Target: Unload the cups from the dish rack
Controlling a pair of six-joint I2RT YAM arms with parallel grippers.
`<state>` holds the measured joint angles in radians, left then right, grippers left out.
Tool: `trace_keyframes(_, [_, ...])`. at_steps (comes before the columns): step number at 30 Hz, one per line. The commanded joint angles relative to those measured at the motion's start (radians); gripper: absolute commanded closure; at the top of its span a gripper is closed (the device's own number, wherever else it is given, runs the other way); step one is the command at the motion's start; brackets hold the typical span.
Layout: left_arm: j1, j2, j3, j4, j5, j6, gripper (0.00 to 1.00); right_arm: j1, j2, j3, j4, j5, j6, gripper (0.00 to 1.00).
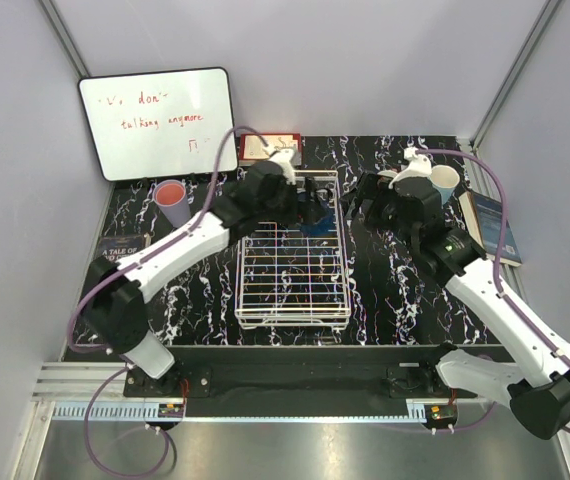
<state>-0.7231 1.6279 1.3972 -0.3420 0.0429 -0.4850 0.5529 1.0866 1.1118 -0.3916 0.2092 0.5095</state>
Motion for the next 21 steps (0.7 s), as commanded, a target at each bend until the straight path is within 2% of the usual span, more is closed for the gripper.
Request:
trace_keyframes(1, [0.082,-0.140,-0.193,0.481,0.245,-0.213,1.00,0.008,-0.054,-0.029,0.046,0.018,0.015,0.00])
trace_keyframes(9, [0.143,-0.178,-0.406,0.878,0.439,-0.436,1.00,0.008,-0.100,-0.070,0.106,-0.070,0.035,0.01])
trace_keyframes(11, [0.152,-0.165,-0.447,1.064,0.494,-0.499,1.00,0.008,-0.112,-0.093,0.120,-0.088,0.050,0.02])
trace_keyframes(15, [0.172,-0.096,-0.546,1.423,0.560,-0.724,1.00,0.007,-0.152,-0.127,0.157,-0.103,0.072,0.03])
trace_keyframes(16, [0.175,-0.061,-0.558,1.563,0.564,-0.763,1.00,0.008,-0.162,-0.141,0.163,-0.106,0.078,0.03])
trace_keyframes(19, [0.188,-0.005,-0.575,1.739,0.566,-0.877,1.00,0.008,-0.201,-0.171,0.189,-0.131,0.099,0.04])
trace_keyframes(21, [0.188,0.035,-0.560,1.779,0.581,-0.914,1.00,0.008,-0.218,-0.190,0.217,-0.160,0.115,0.05])
